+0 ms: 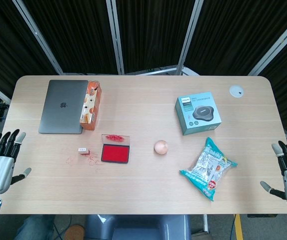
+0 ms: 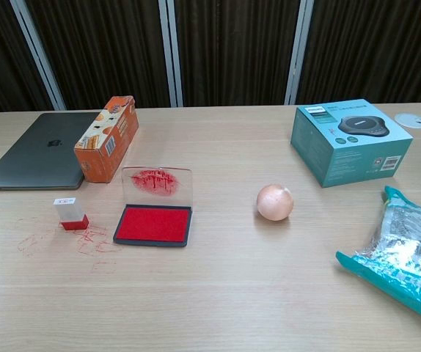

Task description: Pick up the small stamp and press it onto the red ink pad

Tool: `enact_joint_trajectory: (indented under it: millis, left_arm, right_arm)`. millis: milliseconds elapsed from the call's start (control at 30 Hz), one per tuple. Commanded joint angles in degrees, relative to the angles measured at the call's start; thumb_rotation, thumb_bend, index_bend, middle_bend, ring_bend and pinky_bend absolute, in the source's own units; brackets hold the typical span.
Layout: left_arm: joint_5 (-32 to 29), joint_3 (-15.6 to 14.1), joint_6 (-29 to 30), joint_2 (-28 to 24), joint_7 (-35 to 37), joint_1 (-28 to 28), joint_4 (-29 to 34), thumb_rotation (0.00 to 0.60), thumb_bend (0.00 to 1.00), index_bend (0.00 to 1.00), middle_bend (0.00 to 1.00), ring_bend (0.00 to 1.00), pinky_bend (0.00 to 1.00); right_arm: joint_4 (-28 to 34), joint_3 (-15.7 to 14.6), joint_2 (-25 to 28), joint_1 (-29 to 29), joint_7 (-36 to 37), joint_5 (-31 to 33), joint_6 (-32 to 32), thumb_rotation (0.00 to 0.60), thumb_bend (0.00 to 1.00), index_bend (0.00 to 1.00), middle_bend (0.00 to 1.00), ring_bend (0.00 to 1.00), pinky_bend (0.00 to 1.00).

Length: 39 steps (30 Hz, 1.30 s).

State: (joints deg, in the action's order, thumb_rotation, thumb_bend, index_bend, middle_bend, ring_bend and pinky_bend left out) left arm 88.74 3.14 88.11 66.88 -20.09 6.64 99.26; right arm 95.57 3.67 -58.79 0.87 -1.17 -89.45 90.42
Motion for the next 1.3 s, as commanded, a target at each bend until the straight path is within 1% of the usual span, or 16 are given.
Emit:
enact_joint_trajectory:
  millis: [33, 200, 267, 300, 333, 367, 400, 467, 500, 533, 700, 767, 867, 933, 1033, 1300]
  left_arm:
    - [-0.85, -0.23, -0.59, -0.18, -0.82, -0.16, 0.57, 0.600, 0.00, 0.00, 0.00, 0.00, 0.00]
    - [-1.99, -0.15, -1.66, -0.29, -1.51, 0.08, 0.64, 0.600, 0.00, 0.00, 0.00, 0.00, 0.01]
    - [-1.90, 0.03, -2.08, 0.08, -1.08, 0.49, -0.30, 0.600, 0.00, 0.00, 0.00, 0.04, 0.12]
    - [-1.92, 0.16, -2.48, 0.45, -0.59, 0.81, -1.08, 0.600, 0.00, 0.00, 0.00, 0.13, 0.26]
    - [-2.14, 0.31, -3.10, 0.87, -0.07, 1.20, -1.91, 0.600, 0.00, 0.00, 0.00, 0.25, 0.41]
    - [-2.39, 0.44, -3.65, 1.20, 0.30, 1.53, -2.46, 0.600, 0.00, 0.01, 0.00, 0.34, 0.50]
    - [-2.98, 0.72, -4.67, 1.72, 0.88, 2.11, -3.23, 0.600, 0.00, 0.03, 0.00, 0.47, 0.61]
    - [-5.32, 1.99, -8.20, 3.46, 0.93, 4.28, -4.66, 0.600, 0.00, 0.08, 0.00, 0.62, 0.73]
    - [-8.22, 4.07, -11.64, 6.21, -0.31, 6.98, -5.64, 0.600, 0.00, 0.11, 0.00, 0.67, 0.78]
    - [-9.78, 4.98, -13.12, 7.56, -0.99, 8.17, -6.07, 0.600, 0.00, 0.14, 0.00, 0.72, 0.81]
    - [-15.55, 7.54, -18.56, 11.32, -3.95, 12.41, -6.84, 0.600, 0.00, 0.19, 0.04, 0.80, 0.88]
    - [-17.80, 8.36, -20.45, 12.52, -4.80, 13.88, -7.12, 0.600, 0.00, 0.20, 0.09, 0.80, 0.88]
    - [-20.58, 9.19, -22.40, 14.14, -6.44, 15.69, -7.80, 0.600, 0.00, 0.24, 0.22, 0.81, 0.89]
    - [-22.33, 9.41, -23.43, 15.19, -7.64, 16.70, -8.21, 0.600, 0.03, 0.27, 0.31, 0.81, 0.89]
    - [-25.53, 9.36, -24.64, 16.74, -10.06, 18.02, -8.27, 0.600, 0.08, 0.33, 0.39, 0.81, 0.89]
    - [-30.24, 8.80, -25.39, 20.84, -13.41, 20.81, -10.92, 0.600, 0.18, 0.38, 0.43, 0.81, 0.89]
  right_arm:
    - [0.03, -0.01, 0.02, -0.01, 0.09, 0.05, -0.03, 0.600, 0.00, 0.00, 0.00, 0.00, 0.00]
    - [0.13, -0.22, 0.01, 0.01, 0.07, -0.02, -0.31, 0.600, 0.00, 0.00, 0.00, 0.00, 0.00]
    - [0.33, -0.14, 0.04, 0.07, 0.16, 0.05, -0.33, 0.600, 0.00, 0.00, 0.00, 0.00, 0.00]
    - [0.49, -0.06, 0.08, 0.08, 0.26, 0.05, -0.24, 0.600, 0.00, 0.00, 0.00, 0.00, 0.00]
    - [0.62, 0.03, 0.12, 0.10, 0.35, 0.07, -0.18, 0.600, 0.00, 0.00, 0.00, 0.00, 0.00]
    - [0.69, 0.09, 0.15, 0.12, 0.40, 0.14, -0.18, 0.600, 0.00, 0.00, 0.00, 0.00, 0.00]
    - [0.75, 0.17, 0.17, 0.18, 0.49, 0.31, -0.27, 0.600, 0.00, 0.00, 0.00, 0.00, 0.00]
    - [0.27, 0.20, 0.13, 0.40, 0.49, 1.01, -1.12, 0.600, 0.00, 0.00, 0.00, 0.00, 0.00]
    - [-0.22, 0.44, -0.01, 0.74, 0.96, 2.05, -2.11, 0.600, 0.00, 0.00, 0.00, 0.00, 0.00]
    - [-0.42, 0.51, -0.06, 0.86, 1.17, 2.20, -2.32, 0.600, 0.00, 0.00, 0.00, 0.00, 0.00]
    - [-0.84, 0.47, -0.27, 1.17, 1.33, 2.39, -2.98, 0.600, 0.00, 0.00, 0.00, 0.00, 0.00]
    - [-1.05, 0.47, -0.40, 1.27, 1.12, 2.65, -3.29, 0.600, 0.00, 0.00, 0.00, 0.00, 0.00]
    - [-1.32, 0.50, -0.61, 1.39, 0.99, 3.12, -3.74, 0.600, 0.00, 0.00, 0.00, 0.00, 0.00]
    - [-1.60, 0.52, -0.75, 1.49, 0.90, 3.42, -4.05, 0.600, 0.00, 0.00, 0.00, 0.00, 0.00]
    - [-1.95, 0.65, -0.94, 1.68, 0.88, 4.03, -4.60, 0.600, 0.00, 0.00, 0.00, 0.00, 0.00]
    - [-2.39, 0.68, -1.20, 1.96, 1.02, 4.60, -5.29, 0.600, 0.00, 0.00, 0.00, 0.00, 0.00]
